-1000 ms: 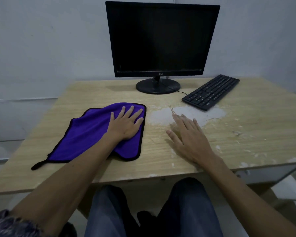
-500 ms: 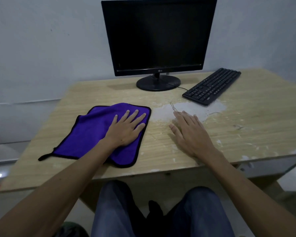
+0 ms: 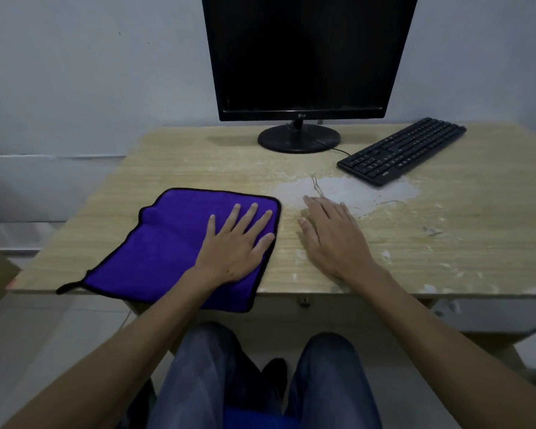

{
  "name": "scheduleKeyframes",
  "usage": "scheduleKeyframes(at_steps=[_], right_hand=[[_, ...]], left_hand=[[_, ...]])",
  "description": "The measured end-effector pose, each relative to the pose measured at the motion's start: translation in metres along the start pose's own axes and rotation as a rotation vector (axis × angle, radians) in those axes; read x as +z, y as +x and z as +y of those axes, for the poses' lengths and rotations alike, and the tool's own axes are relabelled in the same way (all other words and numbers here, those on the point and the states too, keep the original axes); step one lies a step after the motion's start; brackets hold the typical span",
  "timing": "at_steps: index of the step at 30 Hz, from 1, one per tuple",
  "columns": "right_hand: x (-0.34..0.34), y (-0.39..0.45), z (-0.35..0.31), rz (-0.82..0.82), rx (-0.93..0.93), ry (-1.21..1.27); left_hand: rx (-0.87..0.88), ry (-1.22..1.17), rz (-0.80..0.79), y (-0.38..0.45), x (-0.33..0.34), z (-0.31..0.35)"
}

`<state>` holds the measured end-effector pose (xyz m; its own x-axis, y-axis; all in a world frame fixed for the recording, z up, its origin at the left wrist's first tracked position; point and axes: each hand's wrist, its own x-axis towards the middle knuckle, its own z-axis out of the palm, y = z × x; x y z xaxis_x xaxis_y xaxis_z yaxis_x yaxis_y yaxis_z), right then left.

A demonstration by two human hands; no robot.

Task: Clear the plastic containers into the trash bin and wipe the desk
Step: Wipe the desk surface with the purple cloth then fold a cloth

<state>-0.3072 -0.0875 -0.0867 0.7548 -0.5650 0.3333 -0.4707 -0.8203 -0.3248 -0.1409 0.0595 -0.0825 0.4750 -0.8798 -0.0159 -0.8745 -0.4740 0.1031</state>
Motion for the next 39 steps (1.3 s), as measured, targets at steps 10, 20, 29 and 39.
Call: scheduleKeyframes(at_steps=[10,20,29,39], right_hand=[[-0.011,-0.015,0.012,-0.059,-0.062,-0.037],[-0.022,-0.016,0.007,0.104,0.035,0.092],[-0.031,0.0,0.022,0.171,0.092,0.167],[-0.043,-0.005,0.035,0.119,0.116,0.098]], left_hand=[[0.006,-0.055,-0.029,0.104,-0.014,-0.039],[0.013,-0.041,-0.015,0.028,-0.001,0.008],[0.024,-0.095,-0.019,0.11,-0.007,0.026],[-0.01,-0.085,-0.024,0.071,-0.003,0.021]])
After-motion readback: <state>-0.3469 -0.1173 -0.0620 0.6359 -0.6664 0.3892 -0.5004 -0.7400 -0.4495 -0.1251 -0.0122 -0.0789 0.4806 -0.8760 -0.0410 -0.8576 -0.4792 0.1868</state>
